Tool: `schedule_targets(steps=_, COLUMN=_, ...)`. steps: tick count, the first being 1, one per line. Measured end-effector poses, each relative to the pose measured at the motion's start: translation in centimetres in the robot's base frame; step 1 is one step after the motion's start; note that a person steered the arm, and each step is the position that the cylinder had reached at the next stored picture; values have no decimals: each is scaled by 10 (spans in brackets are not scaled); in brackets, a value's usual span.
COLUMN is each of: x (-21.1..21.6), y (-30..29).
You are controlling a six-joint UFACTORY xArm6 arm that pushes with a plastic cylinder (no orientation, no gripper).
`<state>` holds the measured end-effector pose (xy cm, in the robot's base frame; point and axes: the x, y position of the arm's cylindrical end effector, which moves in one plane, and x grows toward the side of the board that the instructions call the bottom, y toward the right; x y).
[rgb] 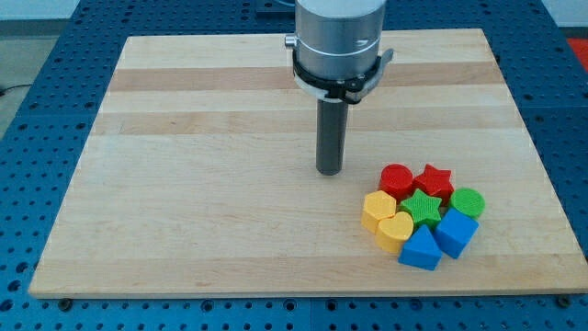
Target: Point your arm diagonally to the top right of the green circle
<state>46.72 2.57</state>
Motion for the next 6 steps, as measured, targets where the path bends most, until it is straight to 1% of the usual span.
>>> schedule_targets(steps=1, x=-25, y=1)
schedule_targets(steps=2, x=-91, y=18)
schedule_targets(steps=3, x=-108, y=42)
schedule_targets(steps=4, x=-111, y=126)
schedule_targets(steps=5, x=-78, y=163)
schedule_targets(steps=6, x=-25, y=177)
